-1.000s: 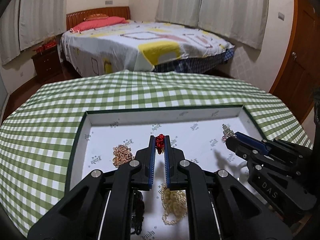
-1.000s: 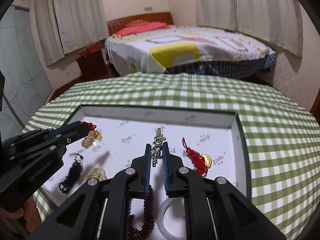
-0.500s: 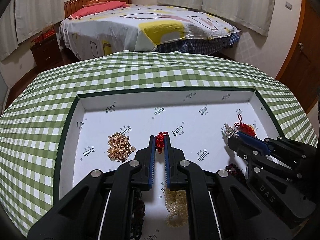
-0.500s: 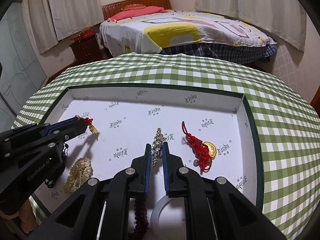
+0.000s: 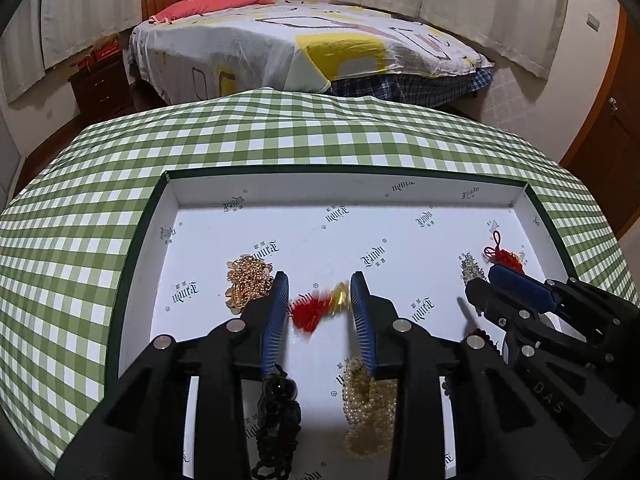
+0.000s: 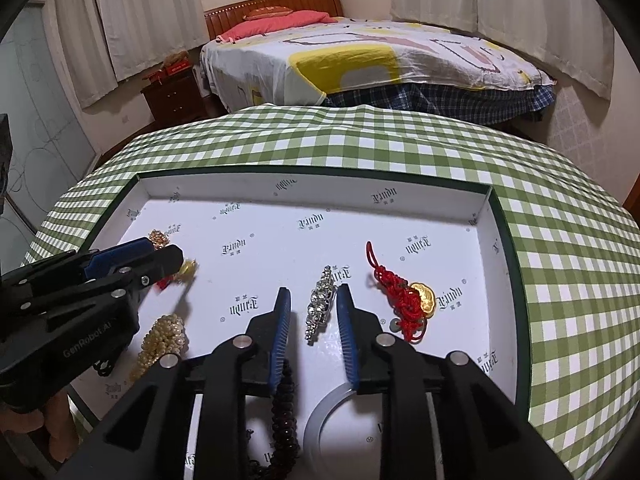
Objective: Organize jewelry
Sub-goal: 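Open the left tool in the box while the right tool releases the brooch, then withdraw both tools from the box toward the pearl ring and brooch, then grasp the pearl cluster brooch with the right tool, then grasp the silver pearl ring with the left tool, then carry the ring with the left tool while the right tool carries the pearl brooch into the box, then lower the ring with the left tool while the right tool lowers the brooch, open both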
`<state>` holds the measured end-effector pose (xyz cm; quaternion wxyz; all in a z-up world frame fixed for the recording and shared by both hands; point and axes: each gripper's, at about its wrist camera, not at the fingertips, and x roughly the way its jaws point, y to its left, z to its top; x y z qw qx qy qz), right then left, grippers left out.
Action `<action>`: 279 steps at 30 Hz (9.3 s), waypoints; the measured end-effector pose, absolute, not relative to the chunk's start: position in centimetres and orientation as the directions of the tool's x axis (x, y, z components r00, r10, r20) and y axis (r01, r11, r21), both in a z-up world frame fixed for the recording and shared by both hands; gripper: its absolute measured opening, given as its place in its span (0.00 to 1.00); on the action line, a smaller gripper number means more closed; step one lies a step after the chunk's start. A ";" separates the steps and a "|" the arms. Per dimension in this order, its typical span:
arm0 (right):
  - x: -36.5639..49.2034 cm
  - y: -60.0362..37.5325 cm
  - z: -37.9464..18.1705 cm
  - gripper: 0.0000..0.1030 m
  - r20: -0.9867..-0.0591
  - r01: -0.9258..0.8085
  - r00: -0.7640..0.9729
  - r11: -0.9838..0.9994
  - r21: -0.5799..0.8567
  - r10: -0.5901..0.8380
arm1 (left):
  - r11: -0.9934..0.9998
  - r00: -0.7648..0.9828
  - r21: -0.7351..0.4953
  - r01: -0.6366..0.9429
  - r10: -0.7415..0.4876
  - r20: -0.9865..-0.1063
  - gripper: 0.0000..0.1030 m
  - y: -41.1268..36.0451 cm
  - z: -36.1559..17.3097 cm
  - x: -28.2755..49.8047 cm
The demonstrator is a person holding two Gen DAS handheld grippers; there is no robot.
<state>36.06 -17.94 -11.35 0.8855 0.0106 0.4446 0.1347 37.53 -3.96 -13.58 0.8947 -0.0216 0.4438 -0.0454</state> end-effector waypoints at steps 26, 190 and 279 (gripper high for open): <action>28.0 -19.4 -4.7 0.29 -0.629 -0.254 0.725 0.958 0.132 0.279 | 0.989 0.810 -0.139 0.052 -0.123 -0.573 0.50 -2.3 -6.1 26.5; 17.1 -23.2 -10.9 0.20 -0.721 -0.213 0.647 0.967 0.140 0.247 | 0.992 0.683 -0.107 0.069 -0.125 -0.720 0.18 -4.6 -13.2 16.0; 40.7 -18.6 -10.8 0.36 -0.832 -0.213 0.513 0.970 0.117 0.213 | 0.991 0.519 -0.135 0.023 -0.127 -0.845 0.41 -5.6 -14.8 42.8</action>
